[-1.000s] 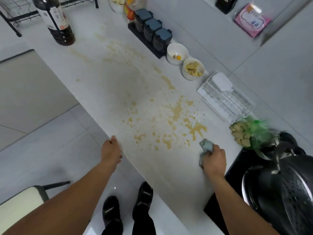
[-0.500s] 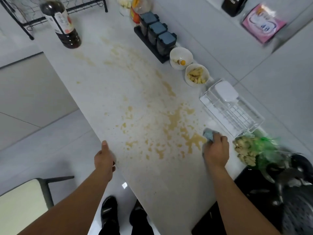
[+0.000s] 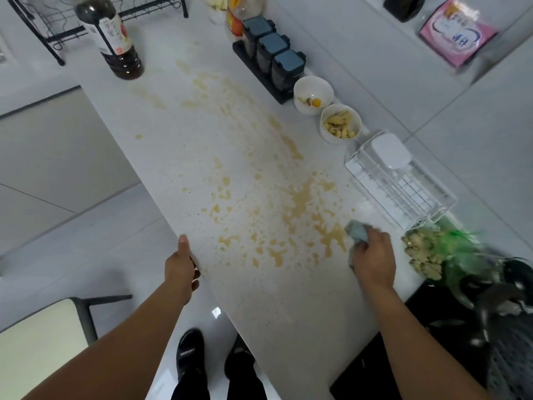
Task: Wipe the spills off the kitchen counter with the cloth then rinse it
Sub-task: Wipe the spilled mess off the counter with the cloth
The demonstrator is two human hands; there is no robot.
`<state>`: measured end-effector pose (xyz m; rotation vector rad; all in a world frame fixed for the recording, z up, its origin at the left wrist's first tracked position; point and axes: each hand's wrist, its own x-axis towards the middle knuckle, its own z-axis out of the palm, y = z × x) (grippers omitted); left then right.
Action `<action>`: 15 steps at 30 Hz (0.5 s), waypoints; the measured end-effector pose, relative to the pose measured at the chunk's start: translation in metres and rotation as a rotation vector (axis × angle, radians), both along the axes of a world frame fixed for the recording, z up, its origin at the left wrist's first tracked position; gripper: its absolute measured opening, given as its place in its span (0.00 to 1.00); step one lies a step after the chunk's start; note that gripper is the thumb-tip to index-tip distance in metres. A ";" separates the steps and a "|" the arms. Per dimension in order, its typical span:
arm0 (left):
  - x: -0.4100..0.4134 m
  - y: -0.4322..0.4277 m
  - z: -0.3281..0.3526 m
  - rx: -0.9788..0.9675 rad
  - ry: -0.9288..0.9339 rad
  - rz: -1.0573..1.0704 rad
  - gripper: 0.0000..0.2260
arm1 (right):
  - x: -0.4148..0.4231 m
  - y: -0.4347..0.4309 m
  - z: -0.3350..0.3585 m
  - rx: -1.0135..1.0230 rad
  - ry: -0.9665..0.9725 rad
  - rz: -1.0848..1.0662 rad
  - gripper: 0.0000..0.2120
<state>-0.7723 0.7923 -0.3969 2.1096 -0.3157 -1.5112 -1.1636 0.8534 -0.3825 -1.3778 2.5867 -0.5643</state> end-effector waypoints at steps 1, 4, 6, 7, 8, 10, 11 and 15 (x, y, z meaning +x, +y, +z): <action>0.000 0.000 -0.001 -0.002 0.002 -0.002 0.27 | -0.002 0.001 -0.001 -0.019 -0.025 -0.114 0.15; 0.002 0.000 -0.002 0.001 -0.004 -0.021 0.28 | 0.010 0.010 -0.001 -0.006 0.060 0.012 0.16; 0.004 -0.001 -0.002 0.007 -0.002 -0.037 0.28 | 0.008 0.017 -0.003 0.007 0.085 0.168 0.17; 0.005 -0.002 -0.001 0.009 -0.006 -0.042 0.28 | 0.006 0.016 -0.001 0.001 0.052 0.098 0.18; 0.006 -0.002 -0.001 0.012 -0.013 -0.049 0.27 | 0.004 0.014 0.000 0.010 0.028 -0.006 0.18; 0.007 -0.003 -0.001 0.014 -0.017 -0.067 0.27 | 0.014 0.013 0.003 0.039 0.075 -0.006 0.19; 0.007 -0.004 -0.001 0.018 -0.015 -0.072 0.27 | 0.019 0.014 0.002 0.045 0.116 0.127 0.20; 0.009 -0.004 -0.002 0.025 -0.023 -0.101 0.27 | 0.016 0.017 0.002 0.043 0.012 0.037 0.18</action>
